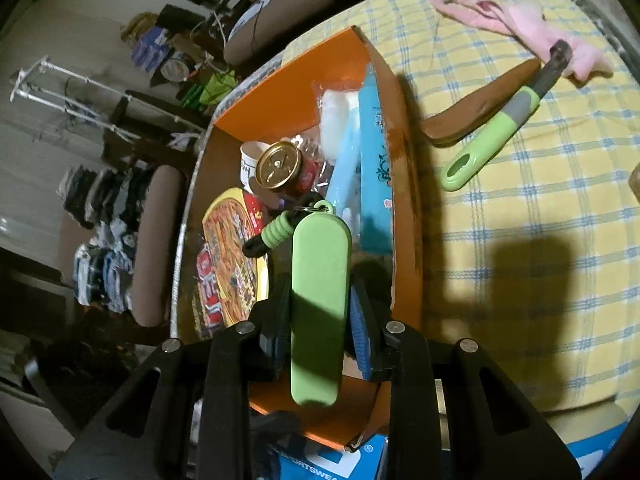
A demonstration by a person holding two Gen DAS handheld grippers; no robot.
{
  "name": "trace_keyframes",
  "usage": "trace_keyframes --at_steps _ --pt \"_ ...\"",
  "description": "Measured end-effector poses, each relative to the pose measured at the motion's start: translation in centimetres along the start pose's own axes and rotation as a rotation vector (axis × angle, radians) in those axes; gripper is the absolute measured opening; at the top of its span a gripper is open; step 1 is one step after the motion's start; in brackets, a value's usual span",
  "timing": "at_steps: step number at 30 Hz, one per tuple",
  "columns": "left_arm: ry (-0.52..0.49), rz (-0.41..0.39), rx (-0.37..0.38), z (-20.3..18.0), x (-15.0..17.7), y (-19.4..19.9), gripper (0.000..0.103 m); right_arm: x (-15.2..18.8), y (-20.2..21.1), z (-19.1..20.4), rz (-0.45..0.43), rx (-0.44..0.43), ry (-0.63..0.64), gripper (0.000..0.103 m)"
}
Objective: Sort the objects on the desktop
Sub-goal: 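Carry the green lint roller into the orange box and open the right tool, then move the right tool to the small tan bottle and grasp it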
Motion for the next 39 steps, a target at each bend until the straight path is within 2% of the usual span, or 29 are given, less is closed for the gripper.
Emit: trace_keyframes --at_steps 2,3,6,8,10,14,19,27,29,30,31,35,37,39 --pt "0.037 -0.026 0.016 0.8 -0.5 1.2 0.053 0.3 -0.1 0.3 0.016 0.026 0.046 0.026" --pt "0.04 -0.039 0.006 1.1 -0.6 1.7 0.056 0.4 -0.1 0.4 0.02 0.039 0.066 0.026" --pt "0.063 -0.062 -0.021 2.3 -0.8 2.3 0.058 0.5 -0.2 0.8 0.03 0.058 0.102 0.026" --pt "0.09 -0.066 -0.01 2.7 -0.8 2.3 0.058 0.2 0.4 1.3 0.018 0.051 0.109 0.033" --pt "0.07 -0.069 -0.005 2.2 -0.8 2.2 0.058 -0.7 1.9 2.1 -0.035 0.052 0.129 0.04" --pt "0.017 -0.06 0.017 0.4 -0.7 1.6 0.058 -2.7 4.4 4.1 -0.14 0.112 0.248 0.04" --pt "-0.006 -0.019 0.026 -0.5 0.1 0.8 0.058 -3.6 3.2 6.9 -0.12 0.177 0.354 0.039" --pt "-0.022 -0.023 0.043 -1.0 0.2 0.7 0.058 -1.7 2.7 5.5 -0.11 0.12 0.288 0.039" --pt "-0.048 -0.041 0.047 -1.4 0.2 0.8 0.061 -1.5 4.2 4.6 -0.121 0.114 0.288 0.039" --pt "-0.065 -0.051 0.046 -1.7 0.2 0.9 0.067 -1.5 5.0 4.3 -0.131 0.124 0.291 0.039" --pt "-0.085 -0.062 0.046 -2.2 0.2 1.1 0.074 -1.6 6.0 3.8 -0.141 0.14 0.299 0.04" --pt "-0.163 -0.073 0.069 -4.6 0.4 1.4 0.085 -2.3 10.2 1.2 -0.156 0.24 0.347 0.04" --pt "-0.126 -0.049 0.097 -5.6 0.4 1.2 0.093 -2.7 12.0 -0.7 -0.157 0.31 0.374 0.04" --pt "-0.067 -0.015 0.137 -6.4 0.1 0.7 0.093 -2.8 13.0 -2.2 -0.138 0.367 0.405 0.04"
Point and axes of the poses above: each gripper's, at about its wrist camera, not at the fingertips, and y roughly against the way its jaws point, z to its left, x to its underside, the point moved 2 cm from there along -y, roughly the way its jaws point, and after that the axes turned 14 degrees about -z, right-handed, at the moved point
